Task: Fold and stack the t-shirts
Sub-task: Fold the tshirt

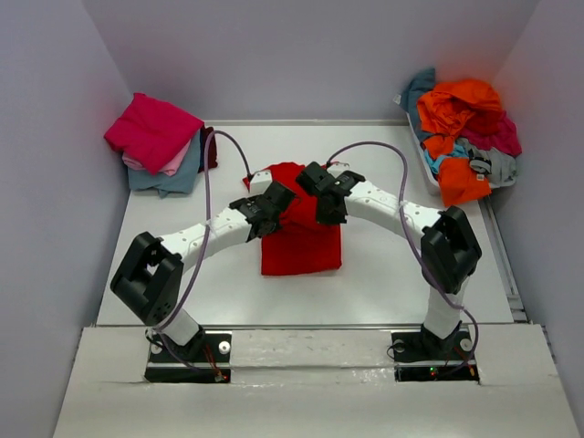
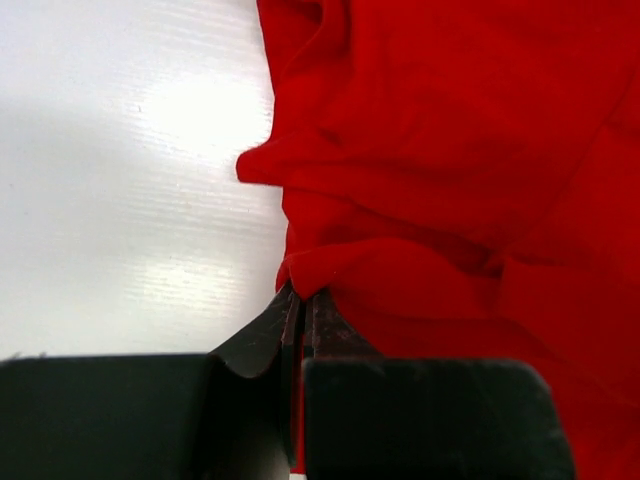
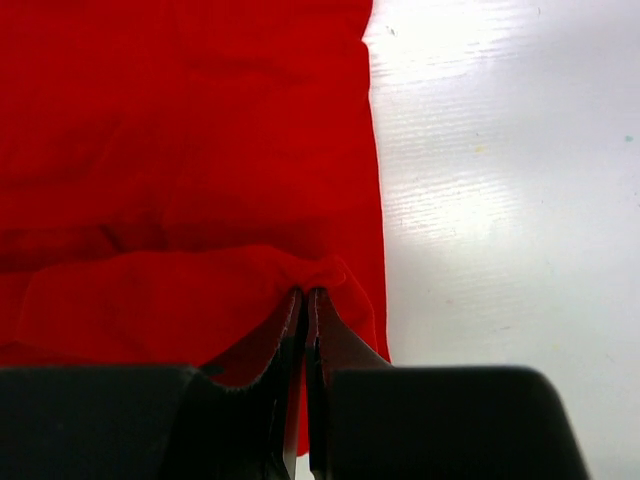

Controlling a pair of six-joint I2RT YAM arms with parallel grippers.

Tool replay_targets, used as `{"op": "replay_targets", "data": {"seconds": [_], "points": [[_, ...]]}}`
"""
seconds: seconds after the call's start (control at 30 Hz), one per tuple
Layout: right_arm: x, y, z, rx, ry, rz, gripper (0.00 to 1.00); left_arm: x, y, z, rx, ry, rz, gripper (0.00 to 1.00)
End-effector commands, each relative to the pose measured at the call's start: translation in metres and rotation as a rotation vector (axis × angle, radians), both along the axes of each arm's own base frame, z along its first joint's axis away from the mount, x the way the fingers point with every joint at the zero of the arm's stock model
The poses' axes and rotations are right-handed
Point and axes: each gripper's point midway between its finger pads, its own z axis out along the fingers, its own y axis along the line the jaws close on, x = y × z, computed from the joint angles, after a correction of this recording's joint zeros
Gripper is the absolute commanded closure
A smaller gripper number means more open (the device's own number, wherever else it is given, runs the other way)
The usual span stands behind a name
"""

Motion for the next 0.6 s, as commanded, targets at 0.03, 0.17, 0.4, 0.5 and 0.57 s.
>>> {"op": "replay_targets", "data": {"seconds": [0.03, 0.17, 0.4, 0.5, 0.57], "points": [[0.026, 0.007, 0.015, 0.030, -0.055, 0.006, 0.92, 0.032, -0.003, 0.017, -0.019, -0.052, 0.002, 0.94], [0.036, 0.005, 0.014, 0.025, -0.054, 0.004, 0.92, 0.042, -0.008, 0.009, -0.013, -0.034, 0.004, 0.94], [0.053, 0.005, 0.015, 0.038, -0.060, -0.004, 0.92, 0.058, -0.022, 0.002, -0.005, -0.019, -0.006, 0.94], [0.060, 0.006, 0.013, 0.039, -0.058, -0.003, 0.92, 0.066, -0.023, 0.003, -0.006, -0.021, 0.003, 0.94], [0.062, 0.008, 0.007, 0.031, -0.048, 0.005, 0.92, 0.069, -0.025, 0.004, -0.006, -0.023, 0.004, 0.94]]}}
